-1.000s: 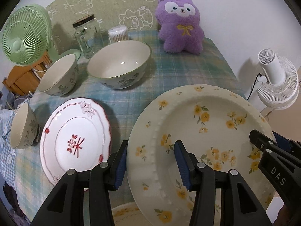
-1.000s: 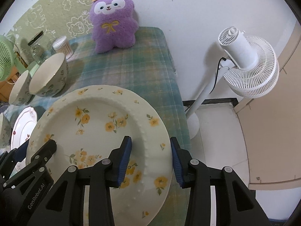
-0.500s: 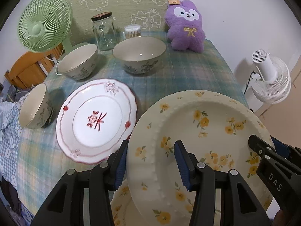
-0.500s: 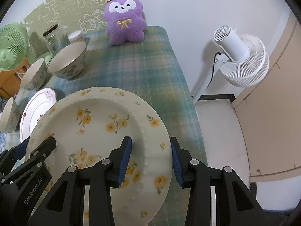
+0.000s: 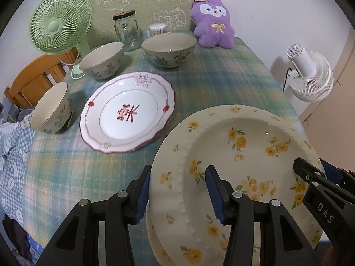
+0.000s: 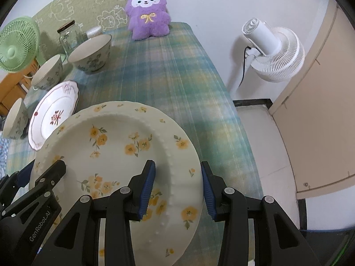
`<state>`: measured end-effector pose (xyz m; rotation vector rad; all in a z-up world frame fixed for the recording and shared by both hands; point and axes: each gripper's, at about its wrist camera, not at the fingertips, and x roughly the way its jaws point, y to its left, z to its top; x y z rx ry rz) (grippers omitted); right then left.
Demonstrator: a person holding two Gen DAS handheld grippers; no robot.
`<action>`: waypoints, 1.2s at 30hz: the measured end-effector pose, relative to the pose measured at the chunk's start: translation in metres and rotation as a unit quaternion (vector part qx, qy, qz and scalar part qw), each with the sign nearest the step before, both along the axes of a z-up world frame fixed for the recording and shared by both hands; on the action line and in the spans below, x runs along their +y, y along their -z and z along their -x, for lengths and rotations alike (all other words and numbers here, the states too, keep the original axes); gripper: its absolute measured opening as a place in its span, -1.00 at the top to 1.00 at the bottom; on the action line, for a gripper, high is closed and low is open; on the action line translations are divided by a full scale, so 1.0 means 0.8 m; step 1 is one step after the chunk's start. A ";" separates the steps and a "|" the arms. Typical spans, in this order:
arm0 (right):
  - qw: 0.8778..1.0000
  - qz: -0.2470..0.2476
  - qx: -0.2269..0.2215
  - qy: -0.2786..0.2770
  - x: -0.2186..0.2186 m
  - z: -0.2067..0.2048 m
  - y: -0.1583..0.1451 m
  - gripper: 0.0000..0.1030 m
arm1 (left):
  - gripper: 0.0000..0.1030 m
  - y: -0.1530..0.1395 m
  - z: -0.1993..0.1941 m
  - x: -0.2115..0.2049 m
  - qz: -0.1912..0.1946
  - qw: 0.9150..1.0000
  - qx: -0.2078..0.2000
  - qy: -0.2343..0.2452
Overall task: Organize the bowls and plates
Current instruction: 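Lower the held plate onto the other yellow-flower plate with both grippers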
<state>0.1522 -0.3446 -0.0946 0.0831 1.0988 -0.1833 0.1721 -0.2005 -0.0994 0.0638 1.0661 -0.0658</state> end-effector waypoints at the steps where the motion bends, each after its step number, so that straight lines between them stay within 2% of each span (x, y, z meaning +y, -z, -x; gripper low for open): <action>1: 1.000 0.000 0.001 0.002 0.001 0.005 0.002 0.14 | 0.05 0.003 0.005 0.002 -0.001 1.000 0.002 0.002; 14: 1.000 0.004 0.016 0.020 0.005 0.036 0.020 0.14 | 0.05 0.024 0.036 0.006 -0.005 0.999 0.025 0.024; 19: 0.999 -0.012 0.020 0.031 0.000 0.041 0.026 0.14 | 0.04 0.027 0.040 0.003 -0.019 0.999 0.017 0.029; 25: 0.999 -0.030 0.022 0.036 -0.006 0.044 0.033 0.14 | -0.06 0.032 0.042 -0.007 -0.037 0.999 0.013 0.033; 30: 0.998 -0.041 0.028 0.047 -0.019 0.045 0.039 0.14 | -0.11 0.041 0.039 -0.017 -0.033 0.998 0.032 0.038; 34: 0.998 -0.034 0.029 0.034 -0.017 0.043 0.038 0.14 | -0.16 0.042 0.035 -0.019 -0.034 0.999 0.032 0.028; 36: 0.998 -0.039 0.030 0.033 -0.019 0.041 0.038 0.14 | -0.33 0.042 0.032 -0.022 -0.037 0.998 0.035 0.028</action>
